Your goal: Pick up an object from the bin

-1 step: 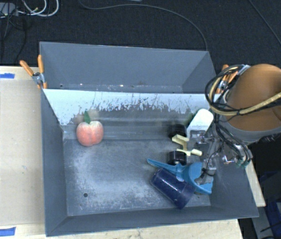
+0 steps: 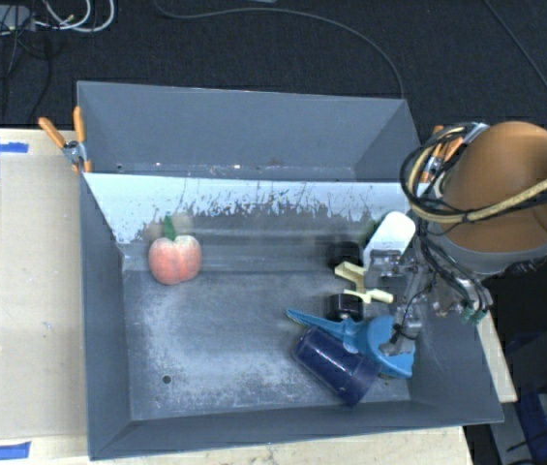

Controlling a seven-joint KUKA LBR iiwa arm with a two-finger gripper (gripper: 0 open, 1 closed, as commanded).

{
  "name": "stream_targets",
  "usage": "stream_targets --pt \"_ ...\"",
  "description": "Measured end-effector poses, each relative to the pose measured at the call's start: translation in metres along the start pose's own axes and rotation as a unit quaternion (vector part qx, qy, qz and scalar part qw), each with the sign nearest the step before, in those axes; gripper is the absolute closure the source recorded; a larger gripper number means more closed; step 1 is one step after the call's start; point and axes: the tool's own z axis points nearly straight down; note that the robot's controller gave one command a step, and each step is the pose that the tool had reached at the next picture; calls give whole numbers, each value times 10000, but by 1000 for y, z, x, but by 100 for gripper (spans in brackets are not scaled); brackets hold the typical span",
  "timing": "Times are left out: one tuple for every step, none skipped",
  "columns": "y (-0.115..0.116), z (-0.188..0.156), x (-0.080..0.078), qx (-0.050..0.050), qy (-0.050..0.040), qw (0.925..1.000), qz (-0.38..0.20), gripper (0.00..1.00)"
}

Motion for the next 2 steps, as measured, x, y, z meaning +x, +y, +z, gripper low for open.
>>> stream_targets --pt "10 54 13 -2 -1 9989 461 0" --pt "26 74 28 -4 32 9959 908 0"
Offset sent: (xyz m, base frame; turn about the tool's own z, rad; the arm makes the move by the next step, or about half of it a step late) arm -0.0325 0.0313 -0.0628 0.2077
